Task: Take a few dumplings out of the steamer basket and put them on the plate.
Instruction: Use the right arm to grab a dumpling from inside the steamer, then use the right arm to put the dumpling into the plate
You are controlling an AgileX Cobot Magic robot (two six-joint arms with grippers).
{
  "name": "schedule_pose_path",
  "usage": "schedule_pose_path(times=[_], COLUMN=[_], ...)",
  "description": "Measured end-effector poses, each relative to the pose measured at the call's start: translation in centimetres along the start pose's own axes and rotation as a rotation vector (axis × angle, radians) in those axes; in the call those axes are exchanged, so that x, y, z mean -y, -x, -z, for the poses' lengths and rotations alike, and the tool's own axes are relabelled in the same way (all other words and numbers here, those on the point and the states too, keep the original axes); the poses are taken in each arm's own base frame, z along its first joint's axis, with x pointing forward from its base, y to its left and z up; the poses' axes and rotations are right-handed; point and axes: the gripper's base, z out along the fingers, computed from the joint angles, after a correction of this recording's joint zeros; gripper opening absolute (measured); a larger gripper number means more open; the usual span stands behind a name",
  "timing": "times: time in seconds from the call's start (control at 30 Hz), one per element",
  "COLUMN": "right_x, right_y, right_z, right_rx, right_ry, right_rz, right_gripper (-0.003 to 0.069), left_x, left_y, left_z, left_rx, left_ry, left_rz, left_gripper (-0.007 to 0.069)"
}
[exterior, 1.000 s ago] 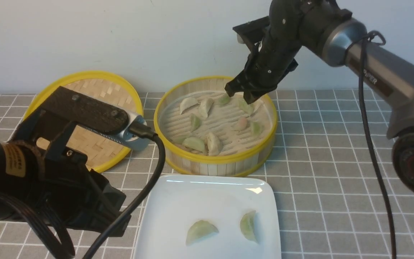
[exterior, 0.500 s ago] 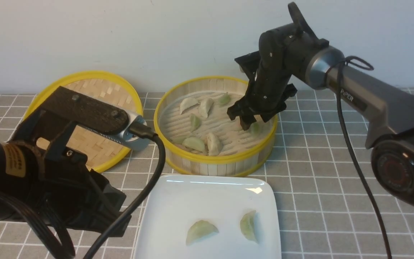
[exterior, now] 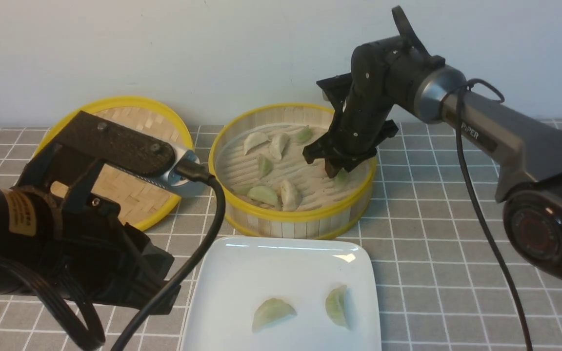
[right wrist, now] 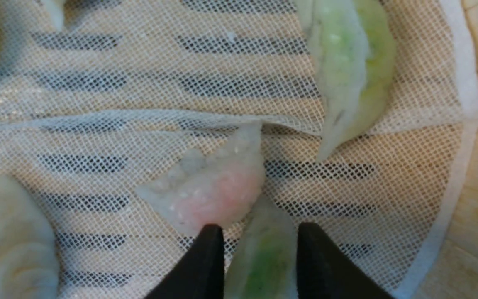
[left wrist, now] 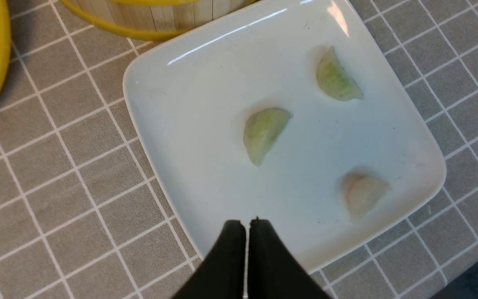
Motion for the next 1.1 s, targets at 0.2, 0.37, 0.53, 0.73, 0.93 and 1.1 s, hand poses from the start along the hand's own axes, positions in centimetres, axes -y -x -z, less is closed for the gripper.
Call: schedule_pose_path(times=[0.2,0.37,0.53,0.73,0.93,1.1], right_x=[-0.2,-0.9,-1.1,-2.2,-6.5,-10.6], right_y=[0.7,1.2,1.8,1.7,-1.5,-5.4], right_z=[0.5,2.4,5.7,9.6,13.3,12.8], right_rx=[0.021,0.059,0.125,0.178,0.134,0.015], right_ry=[0.02,0.065,0.073,0.146,0.195,0.24], right_rz=[0.006,-0.002,0.011,0.019,0.122,0.231], right_gripper=[0.0206,0.0206,0.0206,0.0206,0.0206,0.0206], left_x=[0.0,0.0,0.0,0.0,0.0,0.0], left_y=[-0.2,-0.2,-0.2,-0.2,-0.2,-0.2], left_z=[0.0,0.0,0.0,0.0,0.0,0.0], left_rx=[-0.018,-0.027,-0.027,-0.027,-0.027,-0.027], left_ry=[0.0,0.0,0.0,0.0,0.0,0.0], left_rz=[0.0,0.0,0.0,0.0,0.0,0.0], left_gripper=[-0.0005,-0.0005,-0.0005,-0.0005,-0.0005,-0.0005])
